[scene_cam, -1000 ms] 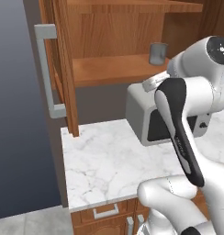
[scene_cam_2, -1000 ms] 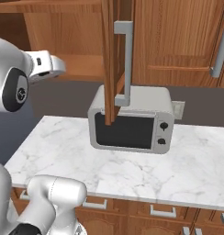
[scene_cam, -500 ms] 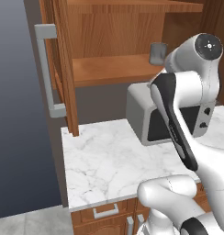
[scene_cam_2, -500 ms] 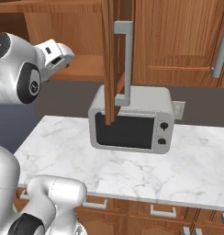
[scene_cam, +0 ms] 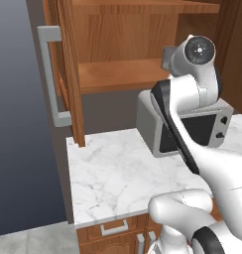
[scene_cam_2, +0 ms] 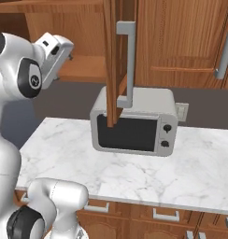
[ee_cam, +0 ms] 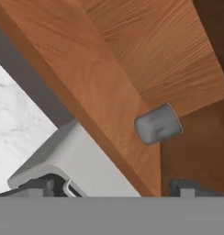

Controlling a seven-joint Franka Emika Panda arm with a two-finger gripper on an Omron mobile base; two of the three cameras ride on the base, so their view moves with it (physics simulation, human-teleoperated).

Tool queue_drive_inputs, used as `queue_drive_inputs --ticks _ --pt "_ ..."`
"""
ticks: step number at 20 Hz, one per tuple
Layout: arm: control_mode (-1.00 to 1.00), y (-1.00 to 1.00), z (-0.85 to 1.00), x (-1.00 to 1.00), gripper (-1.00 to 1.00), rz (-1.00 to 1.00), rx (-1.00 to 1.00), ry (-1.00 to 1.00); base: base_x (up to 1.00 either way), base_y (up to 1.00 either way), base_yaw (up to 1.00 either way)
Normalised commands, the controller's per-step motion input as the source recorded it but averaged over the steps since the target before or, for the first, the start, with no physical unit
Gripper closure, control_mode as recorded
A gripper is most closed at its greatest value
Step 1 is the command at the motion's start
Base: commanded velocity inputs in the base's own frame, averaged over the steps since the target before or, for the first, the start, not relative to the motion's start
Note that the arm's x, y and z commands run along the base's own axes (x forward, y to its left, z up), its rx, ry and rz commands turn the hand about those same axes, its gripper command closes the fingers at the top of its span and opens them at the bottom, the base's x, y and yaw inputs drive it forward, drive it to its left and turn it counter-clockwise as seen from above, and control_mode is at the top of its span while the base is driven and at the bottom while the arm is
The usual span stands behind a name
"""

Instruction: There is a bowl on the dining counter. Grab a lemon wedge from the fridge and place it in the bowl. Then get the liquor bottle and glass cup from the cabinet and place them next to the bowl.

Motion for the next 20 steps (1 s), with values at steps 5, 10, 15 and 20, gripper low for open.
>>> queue_drive_inputs --ticks 5,10,15,20 --pt "-1.0 -0.21 0.03 0.24 -1.0 0.0 -0.09 0.03 0.0 0.0 0.0" --pt "-1.0 -0.28 0.01 0.34 -1.0 0.0 -0.1 0.0 0.0 0.0 0.0" --pt "-1.0 -0.27 0.0 0.4 -1.0 0.0 -0.11 0.0 0.0 0.0 0.0" --pt "-1.0 -0.2 0.0 0.49 -1.0 0.0 -0.07 0.0 0.0 0.0 0.0"
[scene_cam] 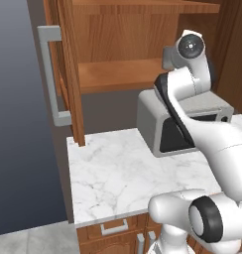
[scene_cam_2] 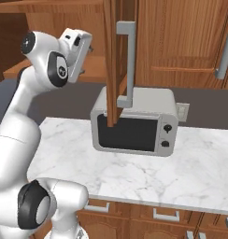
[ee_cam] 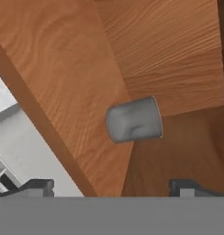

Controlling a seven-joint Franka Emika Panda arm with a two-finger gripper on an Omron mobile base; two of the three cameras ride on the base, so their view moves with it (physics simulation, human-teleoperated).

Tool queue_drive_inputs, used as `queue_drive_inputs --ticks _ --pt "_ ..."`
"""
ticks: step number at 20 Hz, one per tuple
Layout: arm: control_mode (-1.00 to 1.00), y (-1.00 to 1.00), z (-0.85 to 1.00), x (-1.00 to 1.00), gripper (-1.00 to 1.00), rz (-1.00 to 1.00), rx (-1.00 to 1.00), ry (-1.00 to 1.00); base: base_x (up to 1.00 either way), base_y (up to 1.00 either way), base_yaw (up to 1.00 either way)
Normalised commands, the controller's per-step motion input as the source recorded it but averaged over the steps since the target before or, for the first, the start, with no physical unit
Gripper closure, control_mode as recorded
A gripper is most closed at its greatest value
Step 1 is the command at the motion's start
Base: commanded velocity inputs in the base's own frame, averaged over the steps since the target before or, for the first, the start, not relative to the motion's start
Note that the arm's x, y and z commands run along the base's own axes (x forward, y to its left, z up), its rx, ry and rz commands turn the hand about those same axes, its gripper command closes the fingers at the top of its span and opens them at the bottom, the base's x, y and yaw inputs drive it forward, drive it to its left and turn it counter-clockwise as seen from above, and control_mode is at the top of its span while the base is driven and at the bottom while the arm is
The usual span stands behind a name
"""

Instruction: There is a bowl on the dining counter. Grab a lemon wedge from the fridge and place it in the bowl. Then get the liquor bottle and glass cup from the cabinet and place them next to the bowl.

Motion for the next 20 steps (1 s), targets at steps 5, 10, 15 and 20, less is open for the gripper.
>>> queue_drive_inputs --ticks 5,10,15,20 --pt "-1.0 -0.13 0.0 0.52 -1.0 0.0 -0.02 0.03 0.0 0.0 0.0" --pt "-1.0 -0.1 0.0 0.47 -1.0 0.0 -0.02 0.03 0.0 0.0 0.0" --pt "-1.0 -0.09 0.0 0.4 -1.0 0.0 0.0 0.02 0.0 0.0 0.0" --pt "-1.0 -0.07 0.0 0.33 -1.0 0.0 0.0 0.02 0.0 0.0 0.0"
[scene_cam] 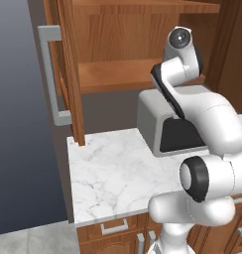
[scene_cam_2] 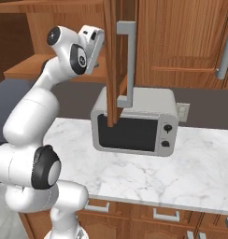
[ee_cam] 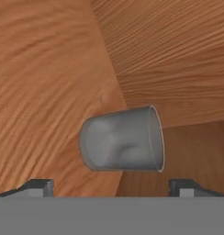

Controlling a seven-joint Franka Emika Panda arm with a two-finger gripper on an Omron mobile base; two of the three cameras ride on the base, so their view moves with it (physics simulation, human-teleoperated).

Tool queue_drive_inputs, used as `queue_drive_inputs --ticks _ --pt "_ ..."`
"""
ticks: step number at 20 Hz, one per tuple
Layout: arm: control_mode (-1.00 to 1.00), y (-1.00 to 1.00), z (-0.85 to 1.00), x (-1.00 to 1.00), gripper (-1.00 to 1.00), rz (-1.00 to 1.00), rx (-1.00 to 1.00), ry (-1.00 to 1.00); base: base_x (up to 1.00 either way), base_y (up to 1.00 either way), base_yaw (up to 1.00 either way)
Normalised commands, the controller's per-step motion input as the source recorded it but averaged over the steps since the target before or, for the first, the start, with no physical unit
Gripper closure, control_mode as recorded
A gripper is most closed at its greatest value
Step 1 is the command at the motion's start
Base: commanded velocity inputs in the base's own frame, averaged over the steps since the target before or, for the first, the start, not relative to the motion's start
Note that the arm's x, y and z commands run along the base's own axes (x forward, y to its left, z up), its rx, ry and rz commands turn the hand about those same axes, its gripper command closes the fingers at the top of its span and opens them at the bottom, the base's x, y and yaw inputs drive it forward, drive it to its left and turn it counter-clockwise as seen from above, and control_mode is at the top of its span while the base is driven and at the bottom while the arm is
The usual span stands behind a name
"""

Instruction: There is a bowl on the dining counter. Grab a lemon wedge from the fridge and place it in the bowl. Then get the liquor bottle and glass cup from the cabinet and place them next to the bowl.

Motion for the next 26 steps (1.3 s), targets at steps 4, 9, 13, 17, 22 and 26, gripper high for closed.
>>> queue_drive_inputs --ticks 4,9,13,17,22,26 --pt "-1.0 -0.06 0.0 0.32 -1.0 -0.01 -0.01 0.02 0.0 0.0 0.0" --pt "-1.0 -0.05 0.0 0.35 -1.0 -0.01 -0.01 0.02 0.0 0.0 0.0" --pt "-1.0 -0.05 0.0 0.33 -1.0 -0.01 -0.01 0.01 0.0 0.0 0.0" --pt "-1.0 -0.04 -0.03 0.28 -1.0 -0.01 -0.01 0.01 0.0 0.0 0.0" --pt "-1.0 -0.04 -0.02 0.27 -1.0 -0.01 -0.01 0.0 0.0 0.0 0.0" --pt "-1.0 -0.03 -0.03 0.22 -1.0 -0.01 -0.01 0.0 0.0 0.0 0.0"
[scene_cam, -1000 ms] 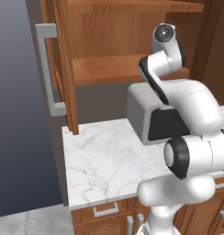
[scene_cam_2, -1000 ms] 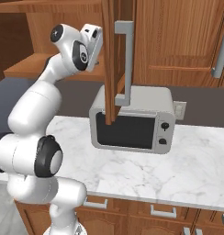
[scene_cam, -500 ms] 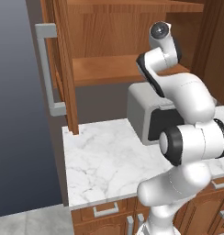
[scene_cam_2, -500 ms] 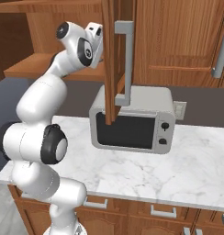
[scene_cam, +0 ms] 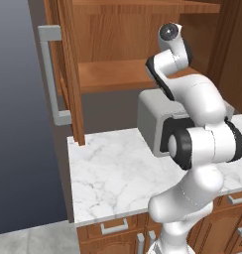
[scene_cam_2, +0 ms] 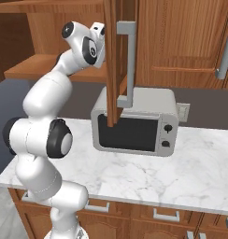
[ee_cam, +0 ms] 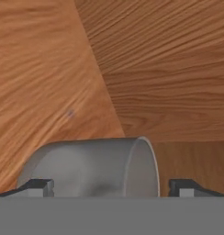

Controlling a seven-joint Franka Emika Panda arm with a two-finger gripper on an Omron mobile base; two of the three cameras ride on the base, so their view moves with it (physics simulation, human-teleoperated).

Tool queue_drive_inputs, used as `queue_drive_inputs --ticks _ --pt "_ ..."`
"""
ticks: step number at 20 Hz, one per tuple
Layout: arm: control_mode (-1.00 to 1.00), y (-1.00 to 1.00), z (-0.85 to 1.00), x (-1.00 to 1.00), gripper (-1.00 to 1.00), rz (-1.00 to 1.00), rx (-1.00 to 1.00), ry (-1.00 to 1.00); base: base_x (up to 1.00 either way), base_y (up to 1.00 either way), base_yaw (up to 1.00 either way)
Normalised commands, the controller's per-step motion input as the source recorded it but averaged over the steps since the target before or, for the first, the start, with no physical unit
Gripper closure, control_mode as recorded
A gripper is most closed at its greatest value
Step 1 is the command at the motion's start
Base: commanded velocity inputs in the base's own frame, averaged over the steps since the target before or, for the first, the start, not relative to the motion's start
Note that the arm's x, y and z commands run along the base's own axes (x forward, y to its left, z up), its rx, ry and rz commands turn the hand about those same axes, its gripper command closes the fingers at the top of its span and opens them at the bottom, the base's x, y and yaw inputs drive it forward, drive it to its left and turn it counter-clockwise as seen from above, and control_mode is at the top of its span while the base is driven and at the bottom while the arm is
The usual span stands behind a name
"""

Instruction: There is a bowl on the dining counter. Grab a lemon wedge from the fridge and place it in the bowl. Then get the liquor bottle and glass cup from the cabinet and place them next to the bowl.

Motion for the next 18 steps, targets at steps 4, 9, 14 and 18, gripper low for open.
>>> queue_drive_inputs --ticks 4,9,14,18 --pt "-1.0 -0.02 -0.1 0.11 -1.0 0.0 -0.01 0.01 0.0 0.0 0.0" --pt "-1.0 0.0 -0.24 0.02 -1.0 0.0 -0.02 0.04 0.0 0.0 0.0" --pt "-1.0 0.0 -0.35 0.0 -1.0 0.0 -0.02 0.07 0.0 0.0 0.0" --pt "-1.0 0.0 -0.34 0.0 -1.0 0.0 -0.02 0.09 0.0 0.0 0.0"
